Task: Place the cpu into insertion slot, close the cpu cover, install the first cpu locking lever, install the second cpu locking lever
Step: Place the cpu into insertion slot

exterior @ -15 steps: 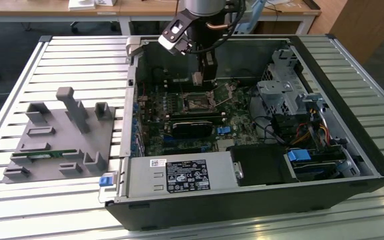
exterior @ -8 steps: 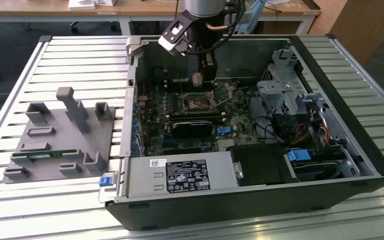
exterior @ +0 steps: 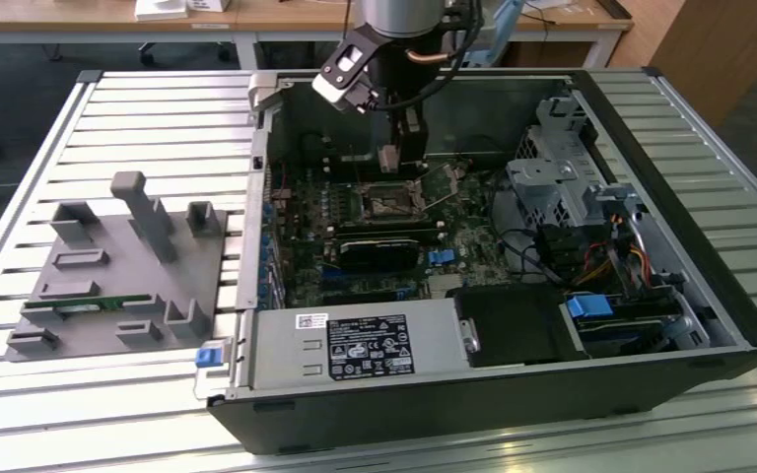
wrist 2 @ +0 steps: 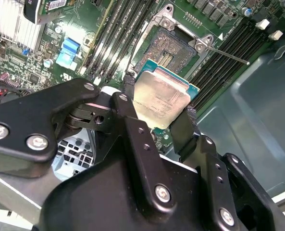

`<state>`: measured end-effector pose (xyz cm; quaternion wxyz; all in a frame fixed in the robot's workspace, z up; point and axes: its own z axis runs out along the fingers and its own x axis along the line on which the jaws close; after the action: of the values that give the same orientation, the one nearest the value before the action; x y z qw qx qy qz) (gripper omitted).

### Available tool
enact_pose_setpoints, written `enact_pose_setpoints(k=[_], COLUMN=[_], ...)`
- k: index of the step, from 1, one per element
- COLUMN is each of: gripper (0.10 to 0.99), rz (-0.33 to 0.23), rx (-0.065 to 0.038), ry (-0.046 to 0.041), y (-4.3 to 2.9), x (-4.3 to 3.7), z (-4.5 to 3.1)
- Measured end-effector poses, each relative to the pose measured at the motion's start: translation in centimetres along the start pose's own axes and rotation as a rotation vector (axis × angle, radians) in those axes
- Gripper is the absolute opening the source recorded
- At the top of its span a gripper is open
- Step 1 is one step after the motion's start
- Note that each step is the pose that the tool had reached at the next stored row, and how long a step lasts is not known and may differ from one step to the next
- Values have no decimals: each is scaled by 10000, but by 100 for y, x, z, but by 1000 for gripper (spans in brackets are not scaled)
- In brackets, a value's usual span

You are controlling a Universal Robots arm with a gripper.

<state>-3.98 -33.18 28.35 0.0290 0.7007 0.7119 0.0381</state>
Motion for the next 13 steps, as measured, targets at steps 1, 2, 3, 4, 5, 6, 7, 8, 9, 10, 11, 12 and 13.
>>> enact_pose_setpoints(k=[1,2,3,4,5,6,7,8,9,10,11,12,13], gripper=[541,541,541,541,541,541,541,541,541,541,541,541,541], rz=[0,1,1,1,1,1,1,1,1,1,0,1,1], rx=[-1,-1,-1,-1,-1,-1,-1,-2,-1,-1,-1,-2,-2], ry=[2,1,1,2,2,2,2,3,2,2,2,3,4], y=[0,-1,-1,-1,-1,-2,-2,-2,-3,-3,-4,-4,-5], x=[0,0,0,0,0,0,0,0,0,0,0,0,-1], z=[3,5,7,10,13,16,19,24,28,32,37,42,47])
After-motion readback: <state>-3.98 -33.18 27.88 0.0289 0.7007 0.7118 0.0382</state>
